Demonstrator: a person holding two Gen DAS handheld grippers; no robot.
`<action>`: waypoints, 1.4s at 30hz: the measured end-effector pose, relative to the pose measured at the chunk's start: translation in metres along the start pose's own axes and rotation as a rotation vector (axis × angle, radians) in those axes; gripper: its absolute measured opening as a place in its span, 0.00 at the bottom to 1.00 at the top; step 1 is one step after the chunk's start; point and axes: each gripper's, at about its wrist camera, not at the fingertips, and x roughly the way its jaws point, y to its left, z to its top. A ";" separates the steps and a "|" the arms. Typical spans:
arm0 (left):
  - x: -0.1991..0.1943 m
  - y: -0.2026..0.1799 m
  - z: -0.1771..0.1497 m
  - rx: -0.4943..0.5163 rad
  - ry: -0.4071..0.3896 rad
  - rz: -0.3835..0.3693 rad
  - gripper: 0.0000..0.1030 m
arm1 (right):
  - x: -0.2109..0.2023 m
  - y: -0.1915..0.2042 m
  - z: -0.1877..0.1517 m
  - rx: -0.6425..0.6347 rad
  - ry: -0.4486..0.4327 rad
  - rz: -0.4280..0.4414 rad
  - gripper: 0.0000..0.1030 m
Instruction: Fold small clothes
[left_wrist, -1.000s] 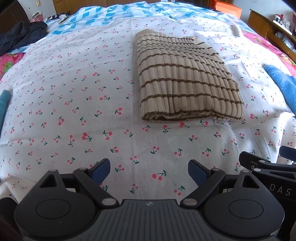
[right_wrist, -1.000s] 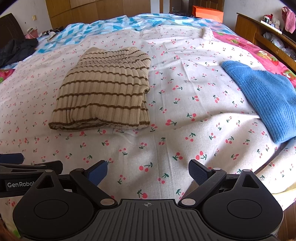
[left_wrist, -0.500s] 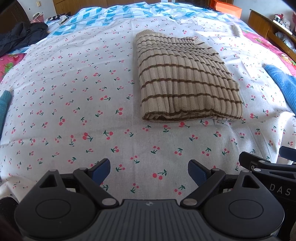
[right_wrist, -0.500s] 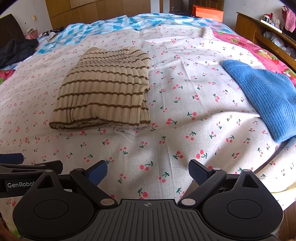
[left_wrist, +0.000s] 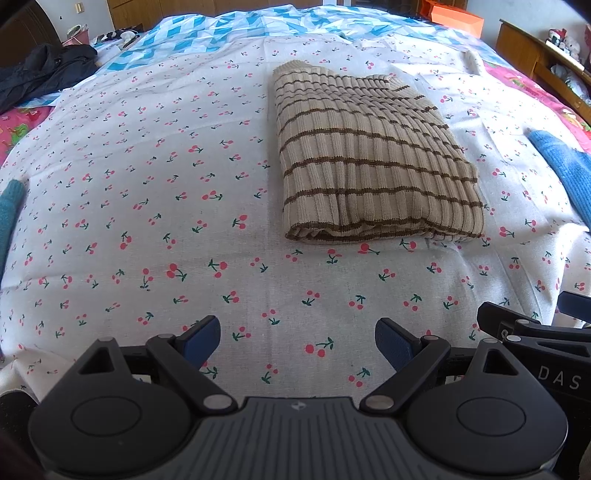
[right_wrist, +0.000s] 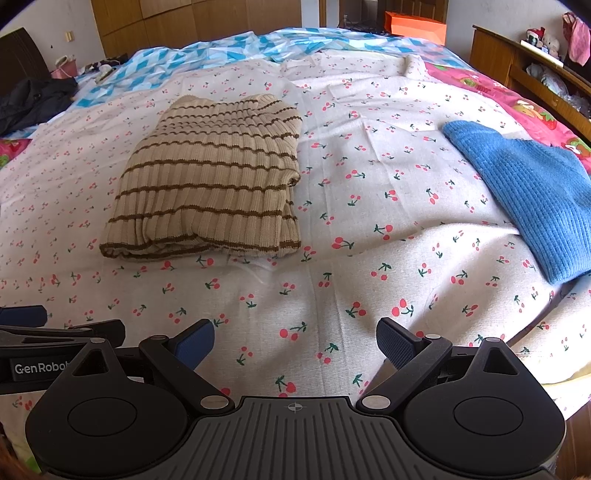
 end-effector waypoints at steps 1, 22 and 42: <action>0.000 0.000 0.000 0.000 0.000 0.001 0.92 | 0.000 0.000 0.000 0.000 0.000 0.000 0.93; -0.004 -0.002 0.001 0.004 -0.015 0.011 0.92 | -0.002 0.000 0.002 0.002 -0.003 0.002 0.93; -0.004 -0.003 0.001 0.007 -0.018 0.014 0.92 | -0.004 0.000 0.002 0.002 -0.005 0.003 0.93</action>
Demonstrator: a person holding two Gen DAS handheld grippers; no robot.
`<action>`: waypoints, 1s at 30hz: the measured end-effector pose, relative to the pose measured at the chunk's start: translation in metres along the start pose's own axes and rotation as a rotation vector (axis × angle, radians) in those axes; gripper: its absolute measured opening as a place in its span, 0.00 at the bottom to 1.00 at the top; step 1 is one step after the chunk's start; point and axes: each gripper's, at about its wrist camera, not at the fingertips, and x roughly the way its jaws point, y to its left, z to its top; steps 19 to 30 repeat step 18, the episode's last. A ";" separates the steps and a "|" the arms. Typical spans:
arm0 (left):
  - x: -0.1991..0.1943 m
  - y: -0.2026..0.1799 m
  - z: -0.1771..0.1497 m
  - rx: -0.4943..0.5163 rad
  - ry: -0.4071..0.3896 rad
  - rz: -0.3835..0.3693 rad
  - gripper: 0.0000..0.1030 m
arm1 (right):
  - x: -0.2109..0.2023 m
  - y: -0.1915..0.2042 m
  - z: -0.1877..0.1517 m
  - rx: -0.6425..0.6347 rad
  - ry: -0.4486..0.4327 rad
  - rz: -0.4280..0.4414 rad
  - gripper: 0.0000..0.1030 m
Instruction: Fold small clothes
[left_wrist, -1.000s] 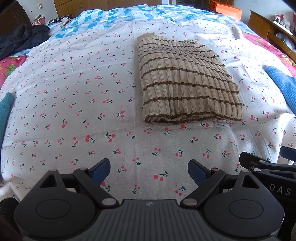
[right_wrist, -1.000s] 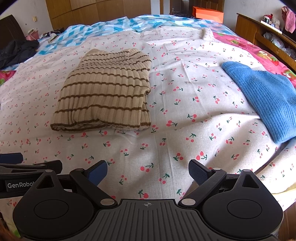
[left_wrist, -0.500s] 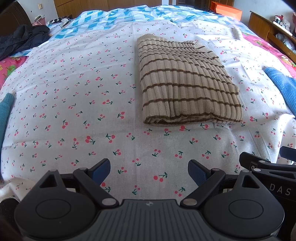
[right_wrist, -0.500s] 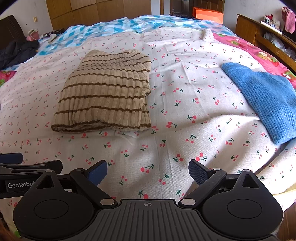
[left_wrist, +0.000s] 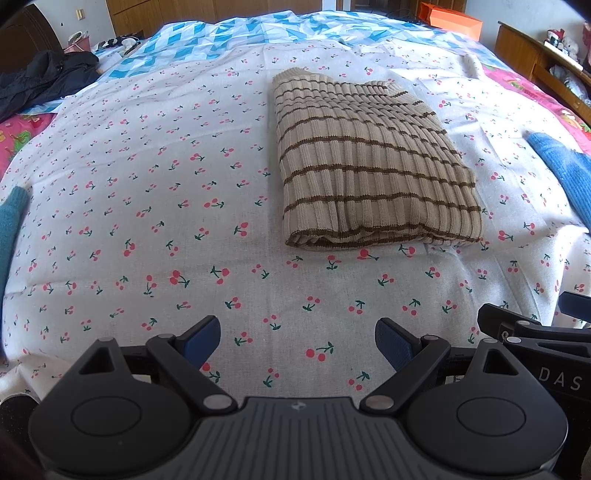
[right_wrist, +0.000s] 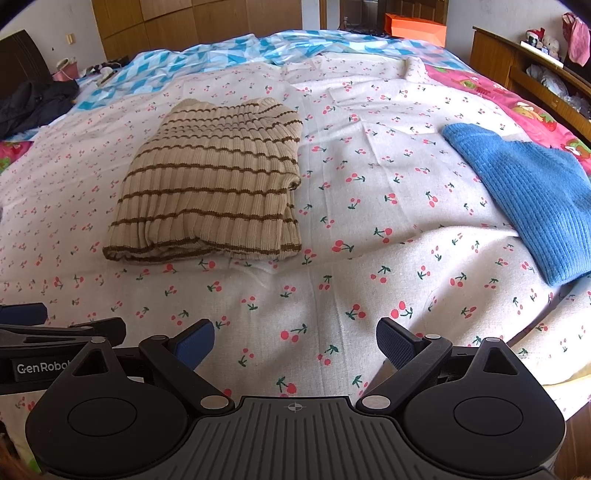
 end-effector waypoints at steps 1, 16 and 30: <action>0.000 0.000 0.000 0.001 0.000 0.000 0.92 | 0.000 0.000 0.000 0.001 0.001 0.001 0.93; 0.000 0.000 -0.003 -0.004 -0.005 0.007 0.92 | 0.000 0.001 -0.004 0.010 0.003 0.011 0.93; 0.000 0.000 -0.003 -0.004 -0.005 0.008 0.92 | 0.000 0.000 -0.004 0.009 0.004 0.011 0.93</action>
